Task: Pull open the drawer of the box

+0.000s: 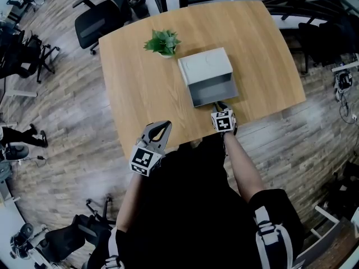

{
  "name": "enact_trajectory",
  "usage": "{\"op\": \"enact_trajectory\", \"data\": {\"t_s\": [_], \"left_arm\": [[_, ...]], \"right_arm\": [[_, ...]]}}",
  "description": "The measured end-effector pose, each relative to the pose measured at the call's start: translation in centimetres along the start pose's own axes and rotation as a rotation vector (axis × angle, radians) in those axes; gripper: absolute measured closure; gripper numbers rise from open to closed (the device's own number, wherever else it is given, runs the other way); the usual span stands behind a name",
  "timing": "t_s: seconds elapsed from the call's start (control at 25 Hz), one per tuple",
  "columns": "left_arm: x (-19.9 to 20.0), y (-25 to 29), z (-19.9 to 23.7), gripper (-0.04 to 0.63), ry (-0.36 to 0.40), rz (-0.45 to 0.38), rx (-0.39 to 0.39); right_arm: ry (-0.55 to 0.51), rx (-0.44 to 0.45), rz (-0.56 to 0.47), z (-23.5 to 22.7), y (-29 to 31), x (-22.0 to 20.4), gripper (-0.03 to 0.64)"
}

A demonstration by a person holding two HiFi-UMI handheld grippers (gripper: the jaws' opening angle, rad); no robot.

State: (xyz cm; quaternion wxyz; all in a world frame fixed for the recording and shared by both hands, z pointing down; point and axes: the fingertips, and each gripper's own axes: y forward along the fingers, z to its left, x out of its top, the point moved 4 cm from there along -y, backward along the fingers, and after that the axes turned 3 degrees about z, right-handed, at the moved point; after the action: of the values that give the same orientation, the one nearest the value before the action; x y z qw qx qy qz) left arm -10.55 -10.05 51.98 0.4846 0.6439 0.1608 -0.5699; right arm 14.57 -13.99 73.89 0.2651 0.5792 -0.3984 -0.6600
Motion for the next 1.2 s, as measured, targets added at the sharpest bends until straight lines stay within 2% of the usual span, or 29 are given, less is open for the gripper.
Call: {"op": "enact_trajectory", "data": {"t_s": [0.28,0.76,1.2], "left_arm": [[-0.3,0.3,-0.4,0.572,0.005,0.001,-0.017],[0.2,1.5,-1.2,0.572,0.012,0.0,-0.054],[0.5,2.6,-1.7,0.572,0.038,-0.002,-0.098]], "right_arm": [[-0.02,-0.005,-0.019,0.2,-0.5,0.0,0.534],[0.008,0.03,-0.047,0.0,-0.9,-0.2,0.529],[0.025,0.013,-0.067,-0.5,-2.5,-1.2,0.531]]}}
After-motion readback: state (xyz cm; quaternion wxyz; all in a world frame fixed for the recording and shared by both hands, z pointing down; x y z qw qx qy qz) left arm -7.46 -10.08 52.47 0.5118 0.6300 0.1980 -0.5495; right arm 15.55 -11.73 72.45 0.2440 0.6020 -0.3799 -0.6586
